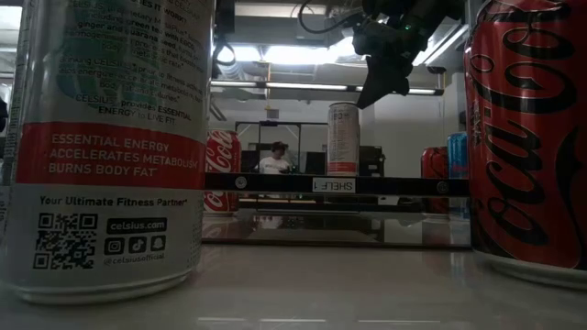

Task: Place canned beverage on shelf
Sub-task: Put the white pink soda can on the shelf aligned with the other white pink soda can

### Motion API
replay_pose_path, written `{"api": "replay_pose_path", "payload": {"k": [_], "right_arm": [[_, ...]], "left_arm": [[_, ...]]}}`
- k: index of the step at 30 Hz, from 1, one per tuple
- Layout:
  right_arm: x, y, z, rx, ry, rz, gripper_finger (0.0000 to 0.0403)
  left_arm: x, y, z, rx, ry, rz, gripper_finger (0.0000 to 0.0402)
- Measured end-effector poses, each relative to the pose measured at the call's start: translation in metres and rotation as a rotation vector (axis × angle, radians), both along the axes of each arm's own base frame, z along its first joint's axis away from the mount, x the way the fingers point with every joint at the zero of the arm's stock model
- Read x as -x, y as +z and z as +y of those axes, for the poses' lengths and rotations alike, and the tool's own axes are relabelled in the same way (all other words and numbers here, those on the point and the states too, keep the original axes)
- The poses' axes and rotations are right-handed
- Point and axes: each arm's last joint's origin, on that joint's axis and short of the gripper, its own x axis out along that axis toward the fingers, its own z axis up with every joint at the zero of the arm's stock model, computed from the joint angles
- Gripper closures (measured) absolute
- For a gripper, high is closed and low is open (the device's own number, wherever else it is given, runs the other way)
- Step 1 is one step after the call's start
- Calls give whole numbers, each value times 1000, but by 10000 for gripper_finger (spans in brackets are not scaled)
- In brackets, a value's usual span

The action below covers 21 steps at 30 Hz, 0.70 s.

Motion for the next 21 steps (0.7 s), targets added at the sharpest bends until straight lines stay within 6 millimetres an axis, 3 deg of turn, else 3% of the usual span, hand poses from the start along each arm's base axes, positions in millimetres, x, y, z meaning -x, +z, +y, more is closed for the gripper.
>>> {"api": "replay_pose_path", "payload": {"k": [9, 21], "right_arm": [[0, 0, 0, 2, 0, -4, 402], [-1, 1, -1, 17, -10, -14, 402]], "left_arm": [[-3, 0, 1, -11, -18, -30, 11], [-3, 0, 1, -12, -490, 165, 11]]}}
